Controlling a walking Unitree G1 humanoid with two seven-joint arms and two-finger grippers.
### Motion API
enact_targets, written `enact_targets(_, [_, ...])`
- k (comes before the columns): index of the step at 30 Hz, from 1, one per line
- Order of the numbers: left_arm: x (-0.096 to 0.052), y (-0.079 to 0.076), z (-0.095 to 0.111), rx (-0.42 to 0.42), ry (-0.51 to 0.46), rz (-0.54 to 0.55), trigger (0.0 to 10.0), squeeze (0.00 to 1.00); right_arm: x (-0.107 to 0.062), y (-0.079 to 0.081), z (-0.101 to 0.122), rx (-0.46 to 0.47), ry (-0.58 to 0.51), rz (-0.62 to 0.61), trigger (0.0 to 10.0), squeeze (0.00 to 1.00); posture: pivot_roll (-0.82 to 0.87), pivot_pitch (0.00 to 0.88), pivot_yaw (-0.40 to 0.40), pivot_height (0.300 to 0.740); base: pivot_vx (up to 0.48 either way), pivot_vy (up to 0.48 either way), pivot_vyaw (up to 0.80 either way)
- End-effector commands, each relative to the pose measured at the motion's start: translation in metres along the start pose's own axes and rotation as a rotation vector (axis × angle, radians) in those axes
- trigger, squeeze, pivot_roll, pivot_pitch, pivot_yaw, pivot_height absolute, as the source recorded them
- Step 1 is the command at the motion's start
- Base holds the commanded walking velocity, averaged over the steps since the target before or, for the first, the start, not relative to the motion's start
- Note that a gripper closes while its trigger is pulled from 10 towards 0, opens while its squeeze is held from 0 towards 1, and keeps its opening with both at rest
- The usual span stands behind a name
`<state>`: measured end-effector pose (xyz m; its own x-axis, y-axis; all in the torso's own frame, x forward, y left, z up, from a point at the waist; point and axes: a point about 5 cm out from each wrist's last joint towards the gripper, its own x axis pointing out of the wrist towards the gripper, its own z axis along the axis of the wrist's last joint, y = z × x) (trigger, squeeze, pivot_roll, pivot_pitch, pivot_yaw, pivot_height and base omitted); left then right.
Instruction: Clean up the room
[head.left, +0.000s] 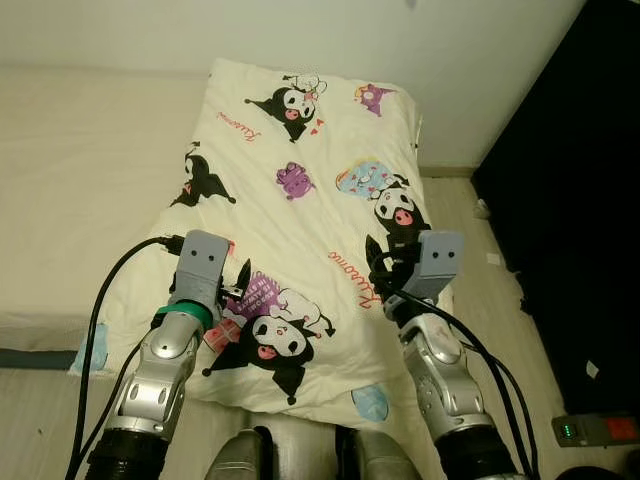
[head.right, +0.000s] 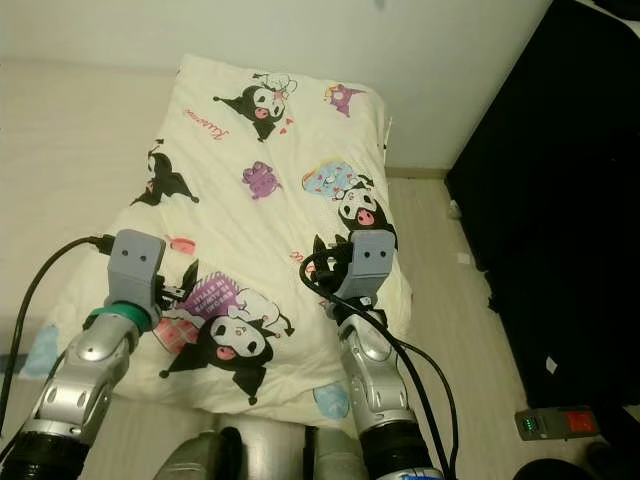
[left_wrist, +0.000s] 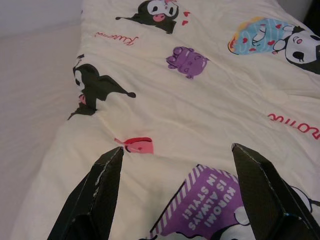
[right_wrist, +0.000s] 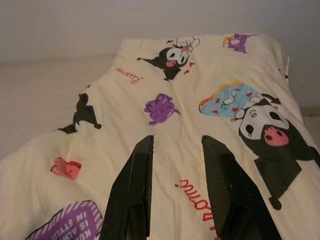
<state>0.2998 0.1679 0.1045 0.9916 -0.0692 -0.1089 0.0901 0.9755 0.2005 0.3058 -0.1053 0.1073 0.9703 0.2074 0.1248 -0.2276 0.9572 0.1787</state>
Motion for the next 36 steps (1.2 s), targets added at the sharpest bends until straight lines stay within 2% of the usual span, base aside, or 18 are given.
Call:
enact_targets(1, [-0.0014, -0.0031, -0.0068, -0.001, 0.025, -0.011, 10.0, 0.00, -0.0015, 0.0017, -0.0046, -0.001, 0.012, -0.002, 10.0, 0.00, -0.03, 0.081, 0.026, 0.740, 0.000, 0.000, 0.00])
enact_targets(27, [-0.0005, -0.0035, -0.0053, -0.007, 0.011, 0.006, 10.0, 0.00, -0.0008, 0.0095, -0.0066, -0.003, 0.008, 0.030, 10.0, 0.00, -0.03, 0.072, 0.020, 0.740, 0.000, 0.000, 0.00])
enact_targets(36, [-0.0012, -0.0032, -0.0065, -0.007, 0.015, 0.011, 10.0, 0.00, -0.0005, 0.0106, -0.0074, -0.006, 0.011, 0.036, 10.0, 0.00, -0.03, 0.073, 0.017, 0.740, -0.328, 0.000, 0.00])
